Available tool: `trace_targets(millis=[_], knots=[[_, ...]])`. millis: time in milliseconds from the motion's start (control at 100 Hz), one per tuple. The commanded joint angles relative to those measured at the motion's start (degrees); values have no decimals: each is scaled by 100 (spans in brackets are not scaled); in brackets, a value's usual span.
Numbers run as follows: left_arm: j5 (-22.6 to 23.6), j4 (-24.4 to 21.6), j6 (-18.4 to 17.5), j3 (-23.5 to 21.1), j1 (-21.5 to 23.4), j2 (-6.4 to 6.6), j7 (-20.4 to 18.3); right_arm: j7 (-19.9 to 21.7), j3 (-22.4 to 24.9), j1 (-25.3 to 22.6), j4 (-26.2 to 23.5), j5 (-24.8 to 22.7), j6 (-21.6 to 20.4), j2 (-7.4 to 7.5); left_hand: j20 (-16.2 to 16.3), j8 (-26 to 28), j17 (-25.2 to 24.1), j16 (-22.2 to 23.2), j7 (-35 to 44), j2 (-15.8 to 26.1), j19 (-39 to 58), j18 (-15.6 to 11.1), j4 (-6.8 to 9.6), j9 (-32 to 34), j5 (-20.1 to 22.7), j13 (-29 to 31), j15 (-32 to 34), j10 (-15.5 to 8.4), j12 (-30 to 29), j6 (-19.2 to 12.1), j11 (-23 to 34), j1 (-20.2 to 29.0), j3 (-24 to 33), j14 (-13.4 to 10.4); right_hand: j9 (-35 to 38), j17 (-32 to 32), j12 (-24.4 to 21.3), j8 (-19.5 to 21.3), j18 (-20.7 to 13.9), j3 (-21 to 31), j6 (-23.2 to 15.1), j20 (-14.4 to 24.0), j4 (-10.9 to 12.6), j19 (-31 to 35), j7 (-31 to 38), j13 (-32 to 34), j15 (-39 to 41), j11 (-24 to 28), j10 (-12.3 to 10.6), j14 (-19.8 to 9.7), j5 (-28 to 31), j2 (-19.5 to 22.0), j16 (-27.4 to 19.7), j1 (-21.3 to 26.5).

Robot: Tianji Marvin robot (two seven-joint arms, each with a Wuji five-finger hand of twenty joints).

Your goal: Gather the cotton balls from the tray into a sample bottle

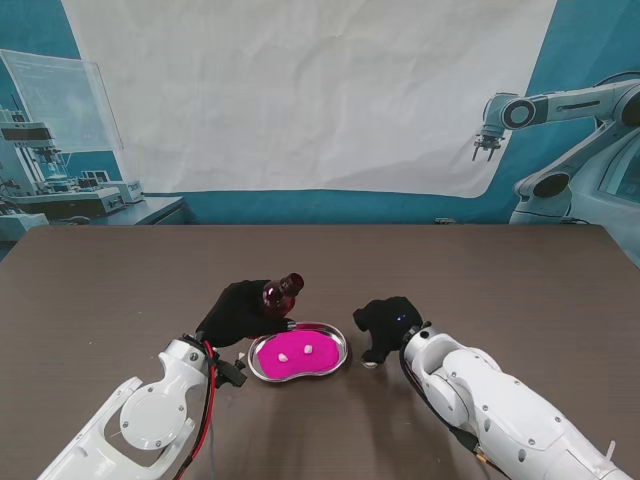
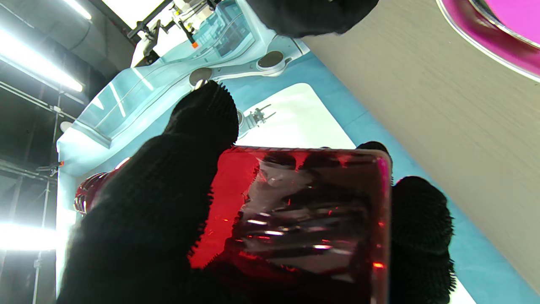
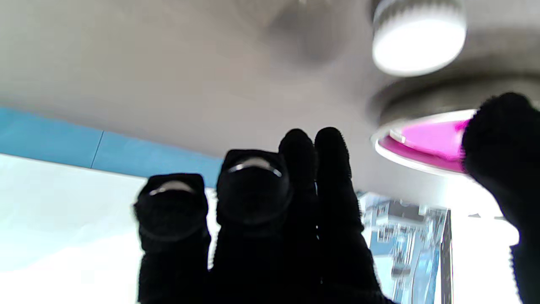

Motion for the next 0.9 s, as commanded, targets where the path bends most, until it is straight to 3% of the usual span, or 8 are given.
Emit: trace_targets(millis=[0,150,320,540,660,890], knots=[[-30,-8,7,12,8,-21,-85,-97,40,-23,-188,164,27,-120,218,106,-97,257,1051,2645,469,-504,69,397,903,309,717,-104,101,-635,130,1599,2070,215,105,107,-53,-138,-97,-17,-108,100,123,119,91,259,42,107,-101,71,-59,59,-37,69],[-42,5,-22,21,-4,-20,-95,-257,21,13,-275,754,-146,-296,219,110,-88,256,1061,2646,476,-503,69,398,904,316,720,-107,101,-639,132,1593,2075,210,619,369,-80,-160,67,200,-372,44,140,232,178,260,393,155,-110,120,383,-240,99,601],[-42,8,-59,4,6,-14,-111,-344,-343,269,-122,1204,-175,-460,218,113,-79,254,1067,2655,482,-509,71,402,901,319,723,-115,98,-641,135,1590,2077,207,1268,635,45,-170,269,322,-520,-4,115,319,152,256,800,306,-215,115,673,-604,251,864],[-59,1,-76,-11,22,-16,-106,-637,-998,753,577,1704,-227,-741,217,111,-75,255,1067,2650,488,-510,74,406,900,322,730,-106,96,-647,140,1591,2080,209,1552,751,173,-187,405,379,-561,-16,106,359,95,250,1015,349,-222,170,815,-900,330,1013],[-81,-1,-68,-4,21,-13,-127,-980,-1320,960,989,1769,-269,-897,217,110,-72,254,1067,2647,488,-494,74,406,905,323,731,-108,93,-634,139,1591,2080,214,1643,820,212,-195,432,422,-612,-24,98,379,90,251,1093,347,-235,157,948,-1009,358,1012],[-105,-14,-26,5,29,-7,-164,-1199,-1664,1178,1494,1945,-338,-1093,216,108,-70,253,1063,2651,488,-493,75,406,905,322,730,-97,93,-632,141,1591,2079,221,1877,968,349,-238,503,434,-641,-37,89,453,20,249,1304,440,-250,156,1138,-1106,443,1069]])
